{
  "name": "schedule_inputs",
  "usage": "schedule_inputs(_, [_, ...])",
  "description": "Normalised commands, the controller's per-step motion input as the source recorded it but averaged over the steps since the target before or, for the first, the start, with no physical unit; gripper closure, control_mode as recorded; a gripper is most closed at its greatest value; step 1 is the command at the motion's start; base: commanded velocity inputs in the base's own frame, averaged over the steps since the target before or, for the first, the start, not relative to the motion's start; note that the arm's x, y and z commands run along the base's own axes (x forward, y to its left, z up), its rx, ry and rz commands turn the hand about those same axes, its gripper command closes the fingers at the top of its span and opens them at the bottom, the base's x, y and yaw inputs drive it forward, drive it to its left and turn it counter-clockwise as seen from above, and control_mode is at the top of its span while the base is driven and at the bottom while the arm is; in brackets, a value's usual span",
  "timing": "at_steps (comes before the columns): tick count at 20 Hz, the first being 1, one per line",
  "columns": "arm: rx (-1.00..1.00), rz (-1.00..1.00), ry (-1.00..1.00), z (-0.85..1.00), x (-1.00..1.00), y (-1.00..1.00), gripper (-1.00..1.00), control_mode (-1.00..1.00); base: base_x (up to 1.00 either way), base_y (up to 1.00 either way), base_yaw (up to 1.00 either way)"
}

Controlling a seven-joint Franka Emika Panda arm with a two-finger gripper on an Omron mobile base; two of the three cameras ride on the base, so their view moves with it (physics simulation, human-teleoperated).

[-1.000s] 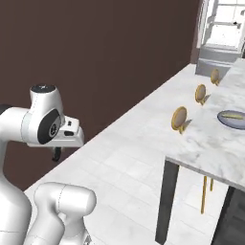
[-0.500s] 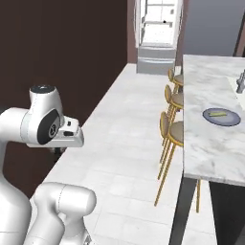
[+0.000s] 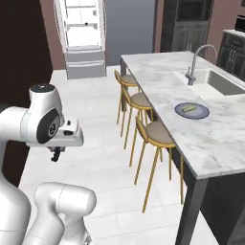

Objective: Retrieve the butter from the fridge and place it on a plate on the dining table. Then retrieve the butter knife by the fridge and place it near the plate.

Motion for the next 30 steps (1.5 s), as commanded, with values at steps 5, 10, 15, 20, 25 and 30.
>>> schedule_inputs(5, [0.00,0.00,0.00,0.00,0.00,0.00,1.00,1.00,0.58,0.71,-0.71])
schedule_inputs(10, [0.00,0.00,0.00,0.00,0.00,0.00,1.00,1.00,0.58,0.59,-0.76])
schedule_inputs(15, [0.00,0.00,0.00,0.00,0.00,0.00,1.00,1.00,0.49,0.60,-0.75])
schedule_inputs(20, [0.00,0.00,0.00,0.00,0.00,0.00,1.00,1.00,0.32,0.60,-0.76])
schedule_inputs(25, [0.00,0.00,0.00,0.00,0.00,0.00,1.00,1.00,0.32,0.63,-0.74])
schedule_inputs(30, [0.00,0.00,0.00,0.00,0.00,0.00,1.00,1.00,0.54,0.76,-0.64])
